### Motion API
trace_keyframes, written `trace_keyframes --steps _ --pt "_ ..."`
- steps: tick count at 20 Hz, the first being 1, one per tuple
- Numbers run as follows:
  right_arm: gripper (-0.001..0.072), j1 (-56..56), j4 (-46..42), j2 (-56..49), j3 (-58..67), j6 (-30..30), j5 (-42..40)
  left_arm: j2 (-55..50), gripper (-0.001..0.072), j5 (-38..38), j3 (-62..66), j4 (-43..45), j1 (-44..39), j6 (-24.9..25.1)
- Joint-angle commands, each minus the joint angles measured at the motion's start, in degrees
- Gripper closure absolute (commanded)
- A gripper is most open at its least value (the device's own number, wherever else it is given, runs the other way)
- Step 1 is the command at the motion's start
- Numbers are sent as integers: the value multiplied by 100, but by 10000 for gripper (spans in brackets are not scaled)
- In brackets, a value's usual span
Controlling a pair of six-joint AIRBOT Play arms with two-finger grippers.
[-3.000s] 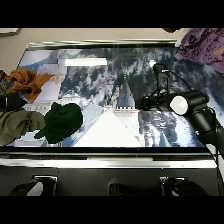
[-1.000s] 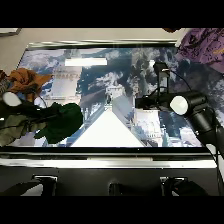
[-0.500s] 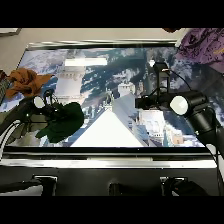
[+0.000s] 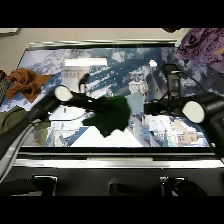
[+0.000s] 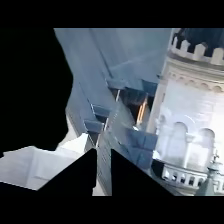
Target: Fold the clothes and pants, and hang the long-sleeved shirts on hangers.
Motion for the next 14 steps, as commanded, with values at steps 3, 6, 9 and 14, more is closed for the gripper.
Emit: trace_keyframes --steps 3,6,9,14 --pt "430 2 -874 531 4 96 920 -973 423 929 227 -254 -787 -726" --pt "346 -275 -1051 492 -90 188 728 -942 85 361 236 -262 -199 -634" --pt "347 -2033 225 356 -494 -103 511 -487 80 -638 245 -37 883 -103" --pt "346 -4251 4739 -190 -2524 -2155 -7 63 81 -1720 243 249 2321 225"
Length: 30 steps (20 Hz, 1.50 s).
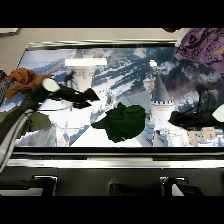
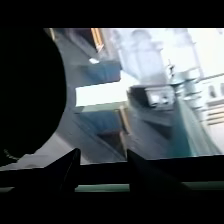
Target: Fold the clothes and pants, and hang the long-sleeved shirts on hangers.
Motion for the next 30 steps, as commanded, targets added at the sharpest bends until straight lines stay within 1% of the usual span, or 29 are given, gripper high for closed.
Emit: trace_keyframes --steps 1,3,4,5,6,7,8,12,13,14,16,19,20,22,24,25,28,30 --pt "345 -855 2673 -345 -1274 -1287 -695 271 81 -841 4 127 892 238" --pt "340 -544 2785 -728 -1622 -1436 -981 271 82 -988 0 127 1095 238" --pt "318 -348 2789 -955 -1652 -1596 -1080 271 81 -984 0 129 1132 238" --pt "318 -131 2874 -1185 -1650 -1753 -1224 269 81 -979 0 129 1156 238" --pt "314 61 3040 -1373 -1650 -1928 -1384 264 81 -979 0 131 1158 240" --pt "295 249 3235 -1552 -1650 -2094 -1582 264 81 -977 0 129 1158 238" --pt "294 415 3414 -1714 -1650 -2214 -1784 264 81 -977 0 129 1158 238" --pt "296 811 3536 -2114 -1650 -2354 -2229 264 81 -977 0 131 1158 240" --pt "313 848 3534 -2133 -1650 -2365 -2334 264 81 -977 0 129 1158 238" --pt "378 848 3547 -2138 -1650 -2398 -2422 264 82 -979 0 129 1158 238" --pt "432 848 3550 -2140 -1650 -2487 -2570 264 82 -968 0 129 1158 238" --pt "680 846 3556 -2140 -1650 -2505 -2739 245 82 -1036 0 129 1158 190" --pt "680 846 3556 -2140 -1650 -2503 -2780 214 82 -1128 -2 190 1158 195" --pt "680 837 3552 -2133 -1626 -2500 -2728 168 81 -1106 -173 708 1152 129" --pt "680 831 3552 -2133 -1550 -2481 -2496 155 81 -678 -616 800 1169 72" --pt "680 831 3552 -2133 -1506 -2481 -2374 155 82 -446 -879 750 1161 146" --pt "680 831 3554 -2122 -1473 -2391 -2203 153 82 127 -1740 286 1010 713" --pt "680 831 3554 -2122 -1471 -2273 -2144 151 82 254 -2129 -356 859 1373"
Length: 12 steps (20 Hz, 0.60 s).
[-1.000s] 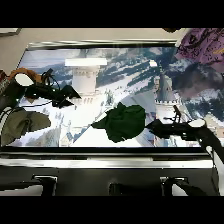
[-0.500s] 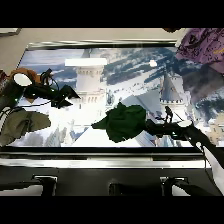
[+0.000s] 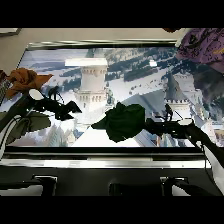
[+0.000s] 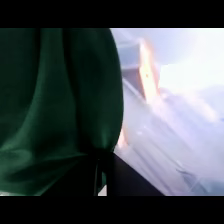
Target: Fold the clothes and pants, and hang the long-sleeved shirts on hangers.
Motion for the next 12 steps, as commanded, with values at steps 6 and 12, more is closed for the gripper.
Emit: trace_keyframes --steps 6,12 --pt "680 -2 11 4 24 140 374 -291 85 625 -684 -817 -809 1082" --pt "680 -2 11 31 22 138 634 -702 156 1014 -684 -1316 -1110 1080"
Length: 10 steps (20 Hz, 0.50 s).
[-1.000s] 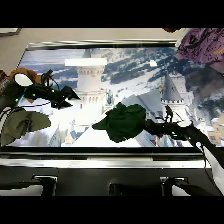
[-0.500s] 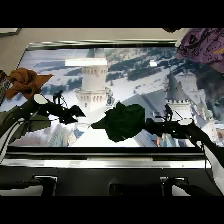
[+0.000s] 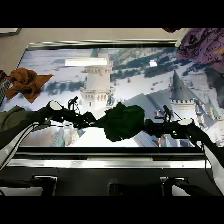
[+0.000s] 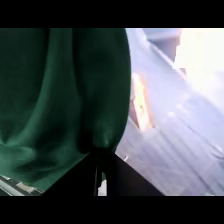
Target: Fold the clothes and pants, and hang the long-sleeved shirts on hangers.
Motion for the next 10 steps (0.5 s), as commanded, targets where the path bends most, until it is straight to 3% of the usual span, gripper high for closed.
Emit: trace_keyframes --steps 1,2,3,7,10 --pt "680 -2 -4 79 4 -2 146 -208 389 295 -24 -107 -170 46" --pt "680 -2 -4 166 4 -2 127 -219 655 315 -20 -107 -175 46" --pt "680 -2 -4 295 4 -2 90 -214 684 339 11 -105 -166 44" --pt "681 -2 -326 957 625 162 72 162 688 234 758 170 79 24" --pt "681 -2 -1515 1360 2072 811 153 835 689 -125 2059 1596 439 -745"
